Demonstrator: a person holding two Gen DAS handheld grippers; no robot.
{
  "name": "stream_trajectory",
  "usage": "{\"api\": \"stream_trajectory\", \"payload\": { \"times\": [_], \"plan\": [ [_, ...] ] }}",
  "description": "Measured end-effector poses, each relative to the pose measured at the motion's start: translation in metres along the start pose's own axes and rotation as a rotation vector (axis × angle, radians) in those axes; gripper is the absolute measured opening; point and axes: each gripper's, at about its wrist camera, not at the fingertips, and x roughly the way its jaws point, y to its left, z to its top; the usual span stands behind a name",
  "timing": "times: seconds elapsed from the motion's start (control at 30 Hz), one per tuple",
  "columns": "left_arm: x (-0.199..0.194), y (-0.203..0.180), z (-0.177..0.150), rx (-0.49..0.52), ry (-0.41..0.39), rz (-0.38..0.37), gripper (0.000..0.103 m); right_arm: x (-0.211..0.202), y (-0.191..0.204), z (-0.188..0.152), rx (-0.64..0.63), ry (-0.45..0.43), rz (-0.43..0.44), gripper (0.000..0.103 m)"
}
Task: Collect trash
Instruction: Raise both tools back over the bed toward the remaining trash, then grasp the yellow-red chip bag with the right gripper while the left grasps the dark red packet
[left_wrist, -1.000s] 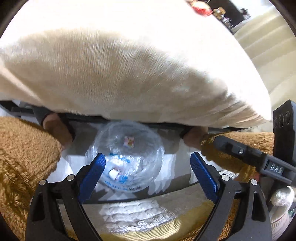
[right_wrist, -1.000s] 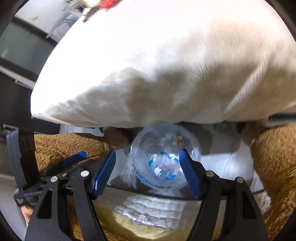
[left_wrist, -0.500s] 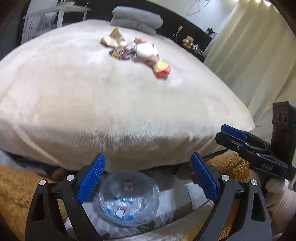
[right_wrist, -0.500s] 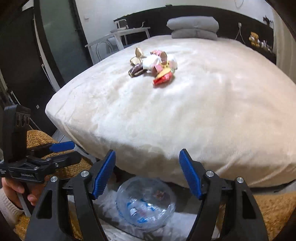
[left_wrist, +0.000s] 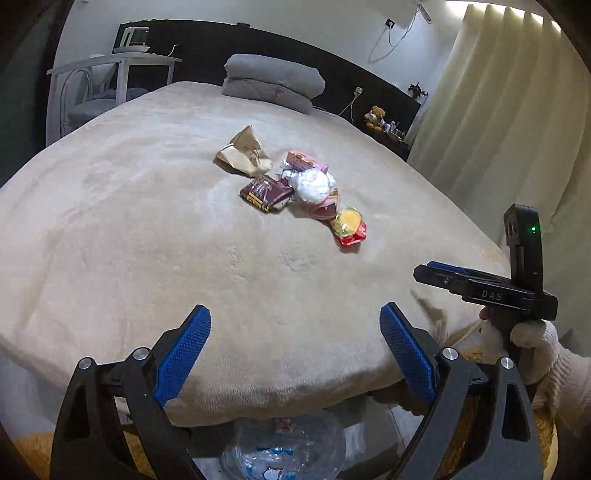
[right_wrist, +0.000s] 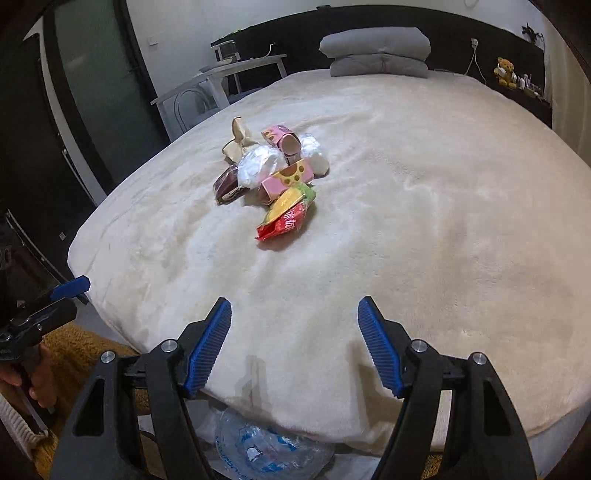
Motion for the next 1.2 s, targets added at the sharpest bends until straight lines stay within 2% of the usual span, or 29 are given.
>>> {"api": "stream_trajectory", "payload": {
  "times": [0.27,0.33,0.5,0.63,0.67,0.77,0.9,1.03,1.1,1.2],
  "plan": [
    [0.018,0.025,0.035,0.015,-0.034,0.011,0.091,0.035,0.0,0.042,0.011,-0.006,0.029,0.071],
    [0.021,0.033,0.043,0.013,-0.052,-0.002,0.091,0.049,0.0,0.051,0.021,0.015,0.042,0.071],
    [0.036,0.041,0.058,0.091,-0.06,0.036,0.091,0.078,-0.01,0.064,0.116,0.071,0.081,0.071],
    [0.046,0.048,0.062,0.106,-0.044,0.022,0.091,0.093,-0.012,0.071,0.134,0.104,0.093,0.059],
    [0.049,0.049,0.063,0.111,-0.041,0.022,0.091,0.096,-0.01,0.073,0.12,0.119,0.092,0.047],
    [0.058,0.051,0.067,0.133,-0.019,0.028,0.091,0.101,-0.01,0.076,0.121,0.145,0.13,0.033],
    [0.07,0.056,0.071,0.136,0.012,0.036,0.091,0.095,-0.01,0.076,0.136,0.154,0.177,0.031],
    [0.076,0.051,0.072,0.163,0.022,0.036,0.091,0.081,-0.003,0.073,0.111,0.138,0.182,0.03],
    [0.082,0.049,0.075,0.177,0.035,0.037,0.091,0.076,0.003,0.07,0.066,0.125,0.127,0.03],
    [0.091,0.047,0.081,0.19,0.044,0.034,0.091,0.068,0.003,0.061,0.061,0.122,0.113,0.03]
  ]
}}
